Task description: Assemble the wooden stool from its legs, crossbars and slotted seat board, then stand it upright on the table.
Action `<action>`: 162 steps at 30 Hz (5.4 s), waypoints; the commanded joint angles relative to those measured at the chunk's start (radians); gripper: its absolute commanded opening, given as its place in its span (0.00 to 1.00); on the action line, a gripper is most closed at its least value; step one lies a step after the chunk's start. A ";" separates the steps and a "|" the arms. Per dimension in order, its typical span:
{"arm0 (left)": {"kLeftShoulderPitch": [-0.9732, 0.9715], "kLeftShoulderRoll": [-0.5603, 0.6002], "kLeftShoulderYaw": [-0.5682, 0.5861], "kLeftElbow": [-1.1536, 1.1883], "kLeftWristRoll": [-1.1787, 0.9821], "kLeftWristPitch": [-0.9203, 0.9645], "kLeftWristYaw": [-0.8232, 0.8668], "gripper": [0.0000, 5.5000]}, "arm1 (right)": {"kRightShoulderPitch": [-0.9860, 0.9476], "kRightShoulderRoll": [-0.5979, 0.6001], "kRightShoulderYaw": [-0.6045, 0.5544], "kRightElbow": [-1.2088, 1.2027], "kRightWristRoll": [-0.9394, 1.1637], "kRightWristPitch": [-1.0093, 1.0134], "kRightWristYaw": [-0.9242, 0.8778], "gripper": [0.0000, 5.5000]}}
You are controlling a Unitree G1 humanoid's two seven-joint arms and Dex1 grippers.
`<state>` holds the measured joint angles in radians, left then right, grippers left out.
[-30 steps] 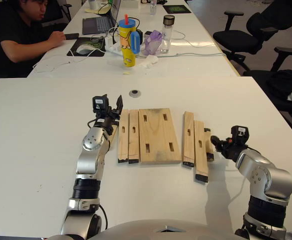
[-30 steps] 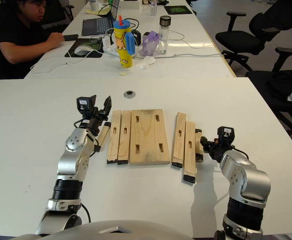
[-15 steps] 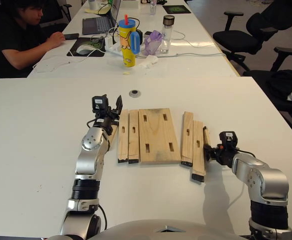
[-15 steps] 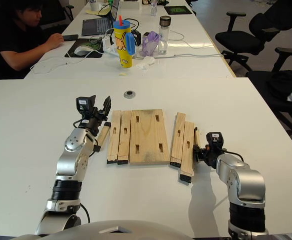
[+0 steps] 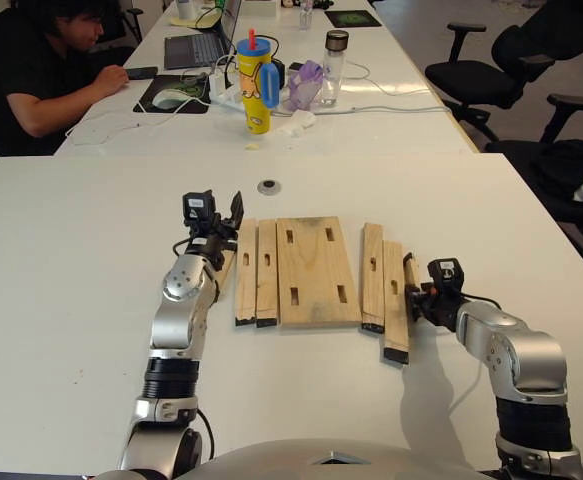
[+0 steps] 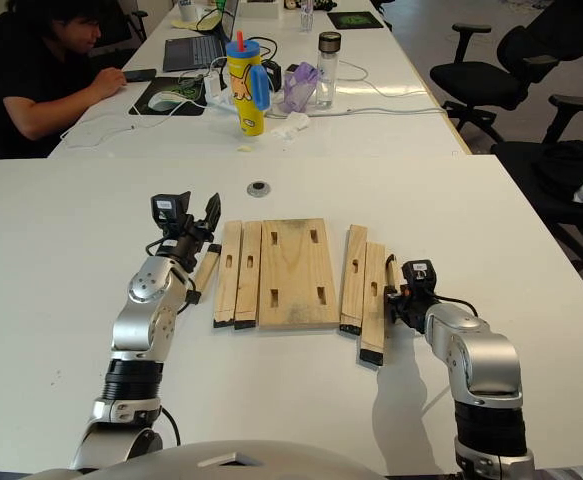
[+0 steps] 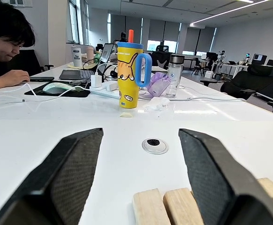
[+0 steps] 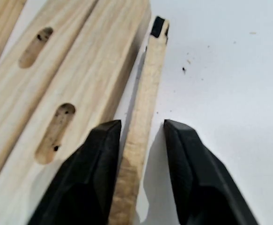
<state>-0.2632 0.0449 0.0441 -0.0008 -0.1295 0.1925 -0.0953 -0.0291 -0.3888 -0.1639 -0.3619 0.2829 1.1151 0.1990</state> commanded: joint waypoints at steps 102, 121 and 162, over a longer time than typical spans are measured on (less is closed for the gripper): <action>-0.297 -0.029 0.176 -0.021 -0.892 0.697 -0.152 0.48 | -0.130 0.140 0.264 0.137 -0.065 -1.029 0.308 0.24; -0.282 -0.015 0.154 -0.001 -0.862 0.693 -0.173 0.08 | -0.148 0.143 0.264 0.139 -0.050 -1.022 0.322 0.24; 0.155 -0.159 0.092 -0.223 -0.600 0.294 0.187 0.08 | -0.196 0.135 0.092 0.329 -0.023 -0.819 0.200 0.36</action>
<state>-0.1164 -0.0590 0.1518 -0.2437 -0.7443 0.5025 0.0972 -0.2104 -0.2560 -0.0777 -0.0382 0.2543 0.2851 0.3920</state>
